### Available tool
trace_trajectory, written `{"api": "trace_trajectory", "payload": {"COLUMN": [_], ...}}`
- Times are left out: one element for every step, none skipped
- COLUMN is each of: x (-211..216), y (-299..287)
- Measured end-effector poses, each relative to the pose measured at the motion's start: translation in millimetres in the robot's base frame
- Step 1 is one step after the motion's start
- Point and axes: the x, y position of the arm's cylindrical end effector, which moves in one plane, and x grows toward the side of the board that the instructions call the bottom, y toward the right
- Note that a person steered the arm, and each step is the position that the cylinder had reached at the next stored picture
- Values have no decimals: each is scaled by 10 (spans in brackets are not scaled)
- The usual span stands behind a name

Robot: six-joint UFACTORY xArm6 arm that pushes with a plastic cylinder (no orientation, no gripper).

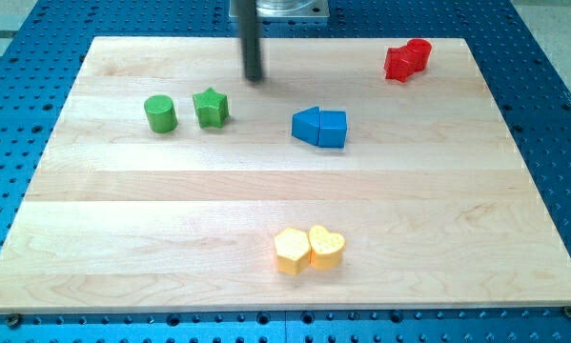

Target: Place your arm at the right of the cube

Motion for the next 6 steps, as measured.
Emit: {"api": "trace_trajectory", "payload": {"x": [315, 633, 939, 1276, 1328, 1172], "y": [1306, 1832, 2362, 1973, 1400, 1043]}}
